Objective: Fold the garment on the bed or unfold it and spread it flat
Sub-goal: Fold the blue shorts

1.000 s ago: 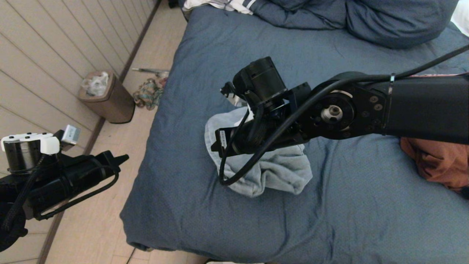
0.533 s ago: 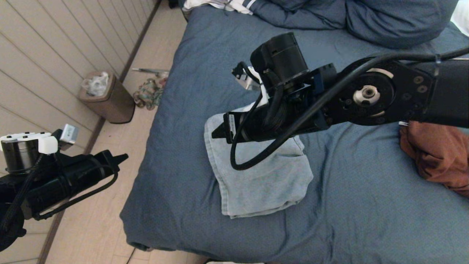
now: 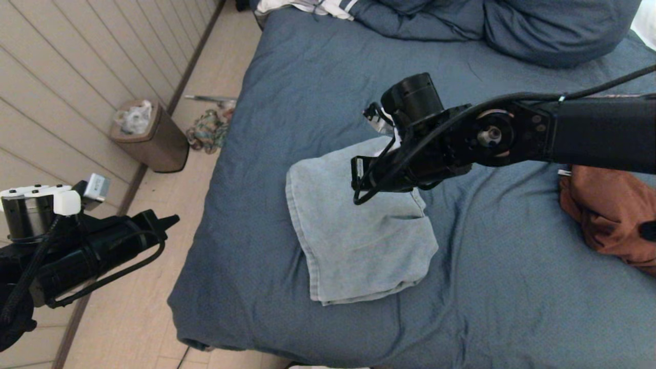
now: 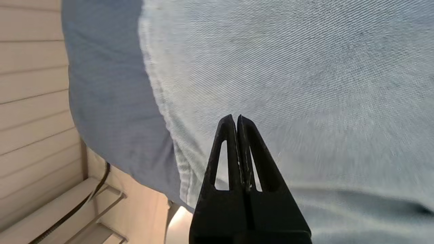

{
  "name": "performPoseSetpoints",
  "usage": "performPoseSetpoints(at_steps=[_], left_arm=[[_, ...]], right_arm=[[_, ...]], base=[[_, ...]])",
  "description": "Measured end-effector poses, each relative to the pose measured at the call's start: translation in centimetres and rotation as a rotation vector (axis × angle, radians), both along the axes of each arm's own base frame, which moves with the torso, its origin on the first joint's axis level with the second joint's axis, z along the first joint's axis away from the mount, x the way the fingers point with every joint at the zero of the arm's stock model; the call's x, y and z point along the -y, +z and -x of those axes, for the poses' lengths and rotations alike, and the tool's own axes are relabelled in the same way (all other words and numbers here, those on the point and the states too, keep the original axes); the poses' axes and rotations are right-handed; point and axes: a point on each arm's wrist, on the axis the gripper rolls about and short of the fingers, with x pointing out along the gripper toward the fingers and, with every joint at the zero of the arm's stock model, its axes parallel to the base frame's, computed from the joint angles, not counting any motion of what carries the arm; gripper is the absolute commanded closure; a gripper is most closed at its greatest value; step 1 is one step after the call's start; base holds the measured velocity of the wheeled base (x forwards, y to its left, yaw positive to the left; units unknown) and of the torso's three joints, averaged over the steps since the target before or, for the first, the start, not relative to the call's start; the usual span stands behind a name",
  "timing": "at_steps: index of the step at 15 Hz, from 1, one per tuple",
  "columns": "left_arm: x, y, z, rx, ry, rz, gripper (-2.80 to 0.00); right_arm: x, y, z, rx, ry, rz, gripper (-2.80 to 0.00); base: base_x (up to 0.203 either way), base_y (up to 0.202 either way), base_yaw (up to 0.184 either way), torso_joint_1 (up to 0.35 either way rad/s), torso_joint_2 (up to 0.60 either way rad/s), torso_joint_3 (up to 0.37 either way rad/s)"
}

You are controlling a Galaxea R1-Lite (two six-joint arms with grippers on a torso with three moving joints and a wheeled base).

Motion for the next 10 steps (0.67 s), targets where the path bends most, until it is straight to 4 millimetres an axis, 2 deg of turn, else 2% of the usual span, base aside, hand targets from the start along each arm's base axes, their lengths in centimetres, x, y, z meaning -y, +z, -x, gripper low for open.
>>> performPoseSetpoints(at_steps=[5, 10], left_arm=[[0.0, 0.0, 0.0, -0.001, 0.000, -0.001, 0.00], [0.0, -0.1, 0.0, -0.002, 0.000, 0.000, 0.00]], right_arm=[[0.3, -3.1, -2.7, -0.052, -0.008, 0.003, 0.00], [0.8, -10.2, -7.3, -0.142, -0.063, 0.061, 0.00]], base=[[0.000, 0.000, 0.000, 0.000, 0.00, 0.000], [0.000, 0.000, 0.000, 0.000, 0.00, 0.000]])
